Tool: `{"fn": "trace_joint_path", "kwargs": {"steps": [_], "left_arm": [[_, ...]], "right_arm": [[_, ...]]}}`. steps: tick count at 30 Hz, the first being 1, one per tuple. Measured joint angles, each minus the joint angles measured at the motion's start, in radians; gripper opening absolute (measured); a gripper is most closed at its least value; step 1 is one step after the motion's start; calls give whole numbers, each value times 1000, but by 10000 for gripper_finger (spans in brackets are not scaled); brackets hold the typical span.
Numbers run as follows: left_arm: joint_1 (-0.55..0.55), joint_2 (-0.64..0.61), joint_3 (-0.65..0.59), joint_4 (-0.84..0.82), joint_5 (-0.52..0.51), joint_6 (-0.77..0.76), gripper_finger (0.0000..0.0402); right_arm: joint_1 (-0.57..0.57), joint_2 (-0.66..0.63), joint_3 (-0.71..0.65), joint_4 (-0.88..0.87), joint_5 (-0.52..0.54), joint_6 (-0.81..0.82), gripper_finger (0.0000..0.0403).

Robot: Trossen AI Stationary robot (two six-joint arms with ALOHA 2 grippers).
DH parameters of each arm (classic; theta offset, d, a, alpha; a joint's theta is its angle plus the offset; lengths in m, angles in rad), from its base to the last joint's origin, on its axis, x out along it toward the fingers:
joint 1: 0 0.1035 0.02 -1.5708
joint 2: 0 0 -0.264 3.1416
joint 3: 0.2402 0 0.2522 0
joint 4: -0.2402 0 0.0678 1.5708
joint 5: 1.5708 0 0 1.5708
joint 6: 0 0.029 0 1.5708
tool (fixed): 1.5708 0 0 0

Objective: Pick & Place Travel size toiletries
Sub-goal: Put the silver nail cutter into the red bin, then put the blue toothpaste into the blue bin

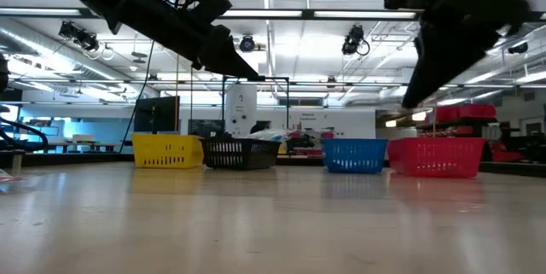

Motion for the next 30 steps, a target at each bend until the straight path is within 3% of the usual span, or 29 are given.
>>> {"fn": "trace_joint_path", "kwargs": {"steps": [4, 8, 12, 15, 21, 30], "left_arm": [[0, 0, 0, 5, 0, -21, 211], [0, 0, 0, 23, 0, -72, 211], [0, 0, 0, 27, 0, -129, 211], [0, 0, 0, 26, 0, -143, 211], [0, 0, 0, 27, 0, -120, 211], [0, 0, 0, 26, 0, -119, 211]], "right_arm": [[-53, -89, -1, -297, 122, 190, 63], [-124, -144, -48, -558, 200, 481, 63], [-208, -174, -151, -617, 204, 656, 64], [-270, -176, -222, -565, 145, 644, 64], [-370, -176, -281, -410, 25, 437, 72], [-466, -177, -272, -312, -5, 232, 131]]}}
